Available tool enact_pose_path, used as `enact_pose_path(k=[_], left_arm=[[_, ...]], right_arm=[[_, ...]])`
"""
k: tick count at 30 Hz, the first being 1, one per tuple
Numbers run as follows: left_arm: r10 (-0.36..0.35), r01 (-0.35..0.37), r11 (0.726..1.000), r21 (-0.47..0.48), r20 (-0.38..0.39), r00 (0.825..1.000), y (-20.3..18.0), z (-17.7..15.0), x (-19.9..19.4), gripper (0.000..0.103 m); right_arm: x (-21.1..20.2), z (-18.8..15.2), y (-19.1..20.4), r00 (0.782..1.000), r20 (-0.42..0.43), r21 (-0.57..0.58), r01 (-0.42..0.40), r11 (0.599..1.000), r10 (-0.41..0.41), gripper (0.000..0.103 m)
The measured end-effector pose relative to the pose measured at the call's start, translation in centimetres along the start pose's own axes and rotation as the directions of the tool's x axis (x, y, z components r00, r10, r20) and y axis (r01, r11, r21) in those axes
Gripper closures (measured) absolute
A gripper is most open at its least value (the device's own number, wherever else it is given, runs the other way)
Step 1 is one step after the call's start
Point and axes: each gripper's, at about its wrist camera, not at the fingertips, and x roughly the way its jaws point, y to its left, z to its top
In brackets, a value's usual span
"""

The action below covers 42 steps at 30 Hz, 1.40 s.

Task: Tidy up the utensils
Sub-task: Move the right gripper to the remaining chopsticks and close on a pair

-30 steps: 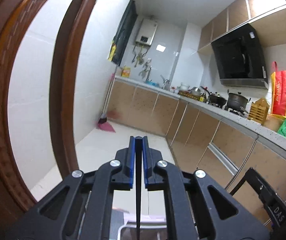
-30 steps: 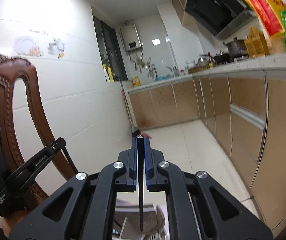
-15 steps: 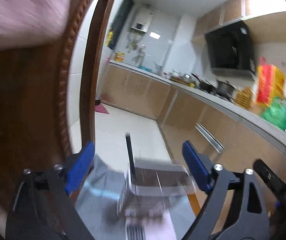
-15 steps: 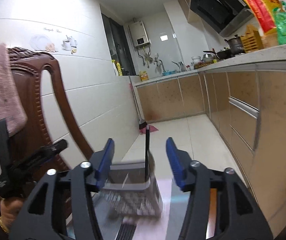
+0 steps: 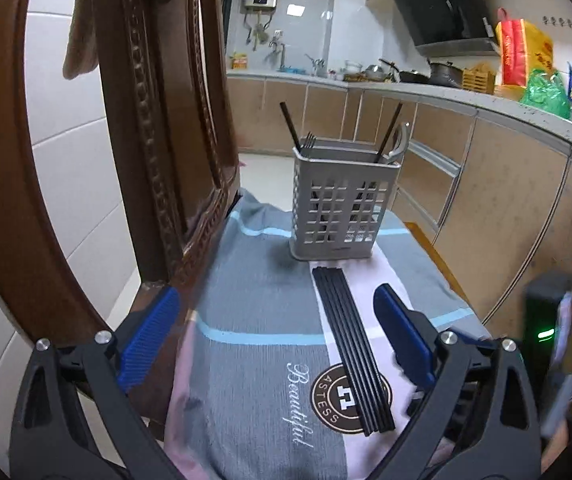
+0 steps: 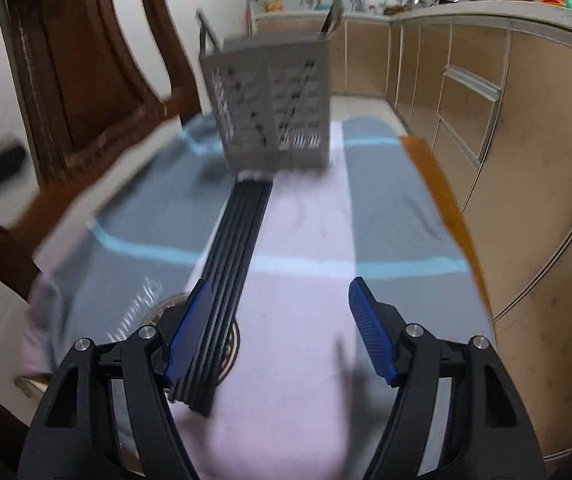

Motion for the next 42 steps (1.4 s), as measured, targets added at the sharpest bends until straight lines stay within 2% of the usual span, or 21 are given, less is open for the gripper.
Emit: enact_pose_path(k=[4,8,13,18,23,32,34,39,41,42], left_arm=[[-0.026,0.026,1.0,-0.016,0.003,1.0,0.1,0.8,0.2,0.006],[-0.055,0.055,0.998,-0.032,-0.007,0.998,0.3,1.1,0.2,0.006],[-0.08,0.081,0.996,-0.044,0.003,0.997,0.4,1.3,0.2,0.006],[-0.098,0.099,0.993,-0.062,0.01,0.995,0.5,1.5,0.2,0.006],[-0.108,0.108,0.992,-0.067,0.01,0.994,0.6,1.6,0.3,0.006],[-0.113,0.113,0.991,-0.071,0.01,0.994,0.6,1.7,0.3,0.006],[-0.113,0.113,0.991,-0.07,0.01,0.994,0.6,1.7,0.2,0.006],[-0.11,0.11,0.992,-0.065,0.005,0.994,0.6,1.7,0.3,0.006],[-0.11,0.11,0.992,-0.066,0.002,0.994,0.6,1.7,0.4,0.006],[-0.109,0.109,0.992,-0.066,0.001,0.994,0.6,1.7,0.4,0.006]], right_arm=[[1.3,-0.2,0.0,0.999,-0.017,0.021,0.028,0.999,-0.028,0.033],[2.1,0.0,0.6,0.997,-0.029,-0.009,0.066,0.998,-0.066,0.033],[3.3,0.1,1.1,0.996,-0.064,-0.015,0.056,0.998,-0.056,0.033],[3.9,0.5,1.5,0.99,-0.073,-0.047,0.114,0.992,-0.118,0.033],[4.3,0.9,1.4,0.99,-0.094,-0.033,0.1,0.994,-0.103,0.033],[5.3,1.6,2.7,0.976,-0.093,-0.097,0.189,0.977,-0.198,0.034],[6.0,1.6,2.5,0.974,-0.13,-0.084,0.176,0.981,-0.186,0.034],[6.3,1.8,2.5,0.975,-0.108,-0.09,0.184,0.979,-0.193,0.034],[6.6,2.0,2.4,0.98,-0.098,-0.077,0.168,0.983,-0.175,0.053],[6.6,2.0,2.3,0.982,-0.093,-0.065,0.157,0.986,-0.162,0.057]])
